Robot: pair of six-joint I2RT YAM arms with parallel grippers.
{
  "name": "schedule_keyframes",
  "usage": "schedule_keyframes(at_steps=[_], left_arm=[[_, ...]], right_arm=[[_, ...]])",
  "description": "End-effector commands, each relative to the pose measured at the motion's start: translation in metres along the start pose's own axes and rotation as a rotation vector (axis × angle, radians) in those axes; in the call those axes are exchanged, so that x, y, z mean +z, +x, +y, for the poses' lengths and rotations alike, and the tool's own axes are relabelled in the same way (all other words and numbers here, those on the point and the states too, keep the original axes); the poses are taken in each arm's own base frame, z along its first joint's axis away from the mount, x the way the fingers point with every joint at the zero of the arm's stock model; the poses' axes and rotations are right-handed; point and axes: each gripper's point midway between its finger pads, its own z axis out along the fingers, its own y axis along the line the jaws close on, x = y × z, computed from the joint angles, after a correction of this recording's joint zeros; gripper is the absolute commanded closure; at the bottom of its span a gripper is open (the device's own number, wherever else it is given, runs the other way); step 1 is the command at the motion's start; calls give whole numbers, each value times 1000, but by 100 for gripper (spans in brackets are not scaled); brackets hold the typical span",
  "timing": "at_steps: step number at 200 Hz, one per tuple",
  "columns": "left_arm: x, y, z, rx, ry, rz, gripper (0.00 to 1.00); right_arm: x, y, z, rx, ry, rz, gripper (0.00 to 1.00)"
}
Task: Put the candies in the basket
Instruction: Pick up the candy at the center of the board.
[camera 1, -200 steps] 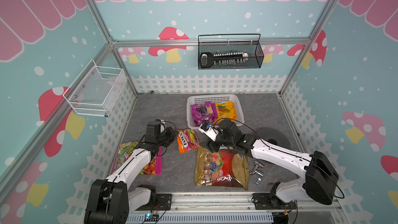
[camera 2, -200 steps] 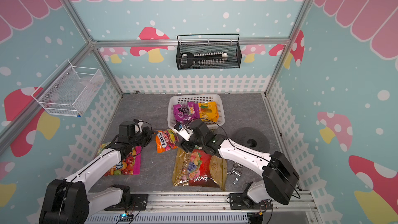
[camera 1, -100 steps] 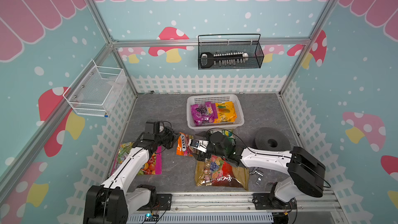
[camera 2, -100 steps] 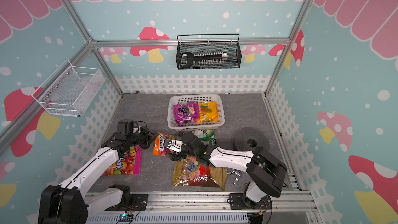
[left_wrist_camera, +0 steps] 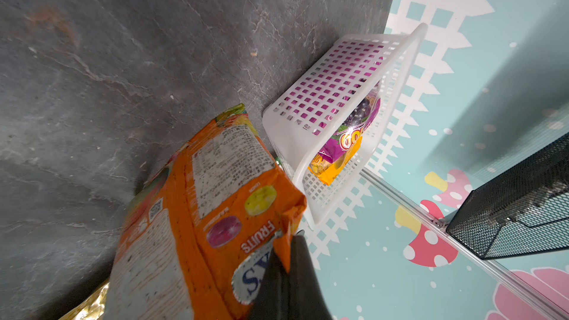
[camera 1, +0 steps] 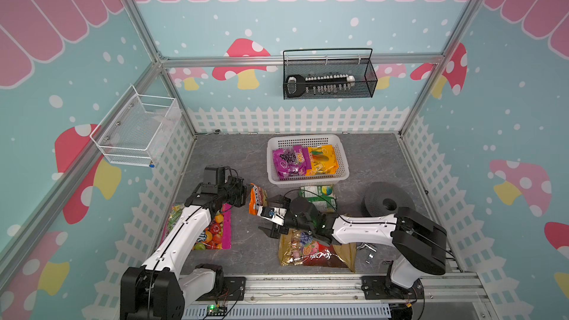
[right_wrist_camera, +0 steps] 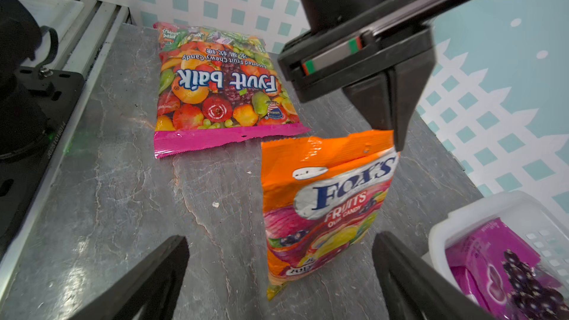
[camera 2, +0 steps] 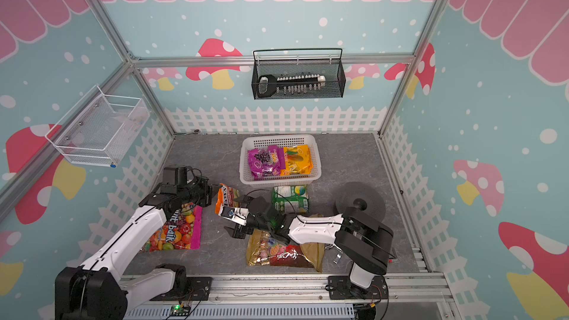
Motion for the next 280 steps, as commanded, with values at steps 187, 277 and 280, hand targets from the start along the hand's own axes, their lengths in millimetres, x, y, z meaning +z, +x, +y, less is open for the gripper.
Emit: schedule_keyframes(at_steps=[187,277,280], left_arm=[[-8,-8,3,-107,16,-60,100],[-26,-32,-20,49,71,-173,43],[-28,-33,-23,66,76,-186,37]], right_arm=[[72,25,-63,97,413,4,38],[46,-16,-57,115,272,-40,85],[39,-27,-62,121,276,-61,85]])
